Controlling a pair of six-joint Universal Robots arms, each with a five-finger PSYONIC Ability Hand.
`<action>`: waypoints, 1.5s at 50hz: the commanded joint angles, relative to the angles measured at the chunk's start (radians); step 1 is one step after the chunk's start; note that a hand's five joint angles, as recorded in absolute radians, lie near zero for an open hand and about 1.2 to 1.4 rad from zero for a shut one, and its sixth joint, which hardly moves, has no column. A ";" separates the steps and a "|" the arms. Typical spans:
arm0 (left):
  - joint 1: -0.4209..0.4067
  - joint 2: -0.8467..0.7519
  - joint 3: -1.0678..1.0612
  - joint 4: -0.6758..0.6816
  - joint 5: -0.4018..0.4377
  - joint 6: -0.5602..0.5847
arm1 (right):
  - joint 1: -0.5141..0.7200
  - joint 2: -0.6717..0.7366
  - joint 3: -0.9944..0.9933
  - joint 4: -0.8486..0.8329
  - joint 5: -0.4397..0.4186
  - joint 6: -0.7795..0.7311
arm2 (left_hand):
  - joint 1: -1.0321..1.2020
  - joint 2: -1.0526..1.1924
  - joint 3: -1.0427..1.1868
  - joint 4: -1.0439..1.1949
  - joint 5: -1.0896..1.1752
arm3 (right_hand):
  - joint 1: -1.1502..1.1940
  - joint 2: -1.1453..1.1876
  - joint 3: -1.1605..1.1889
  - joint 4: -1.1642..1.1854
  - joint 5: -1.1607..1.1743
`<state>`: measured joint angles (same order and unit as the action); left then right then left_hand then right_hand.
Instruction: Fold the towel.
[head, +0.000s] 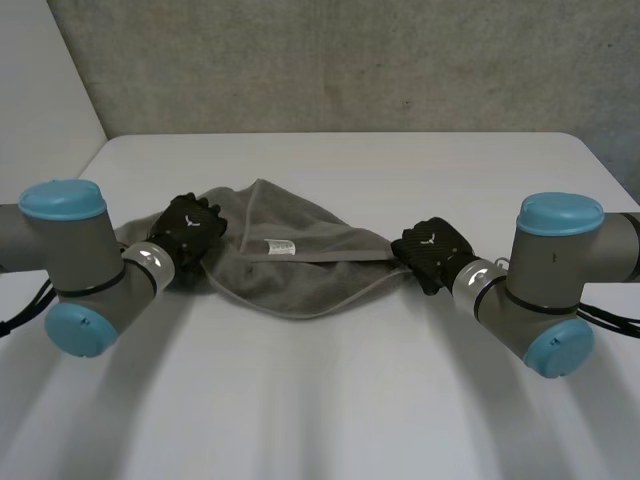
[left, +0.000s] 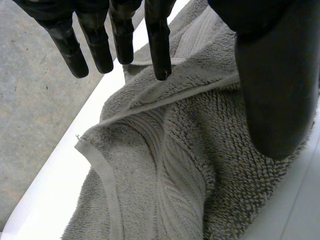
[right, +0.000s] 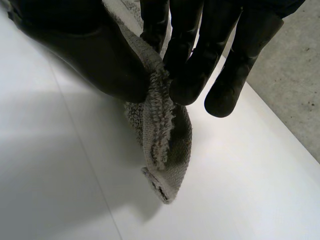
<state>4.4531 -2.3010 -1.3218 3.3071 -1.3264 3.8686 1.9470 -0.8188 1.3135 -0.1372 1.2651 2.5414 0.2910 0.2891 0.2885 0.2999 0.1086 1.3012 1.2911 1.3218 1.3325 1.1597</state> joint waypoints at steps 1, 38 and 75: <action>0.000 -0.011 0.001 0.015 0.001 0.000 | -0.002 -0.019 -0.006 0.001 0.005 0.049 | 0.002 0.004 0.004 -0.007 0.010 | 0.095 0.105 0.074 0.064 0.062; 0.029 0.191 -0.042 0.052 0.009 -0.011 | -0.017 -0.187 -0.045 0.172 0.000 0.080 | 1.105 1.107 1.108 1.096 1.113 | 0.095 0.105 0.074 0.064 0.062; 0.091 0.351 0.101 -0.067 0.036 -0.468 | -0.105 -0.200 -0.770 0.591 -0.034 0.220 | 1.105 1.107 1.108 1.096 1.113 | 0.095 0.105 0.074 0.064 0.062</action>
<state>4.5437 -1.7758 -1.3287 3.2666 -1.2894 3.3980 1.7873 -1.2543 0.8182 0.4290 1.1404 2.8345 1.2386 1.3401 1.3372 1.3554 1.0944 1.3118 1.2969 1.3340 1.3333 1.1665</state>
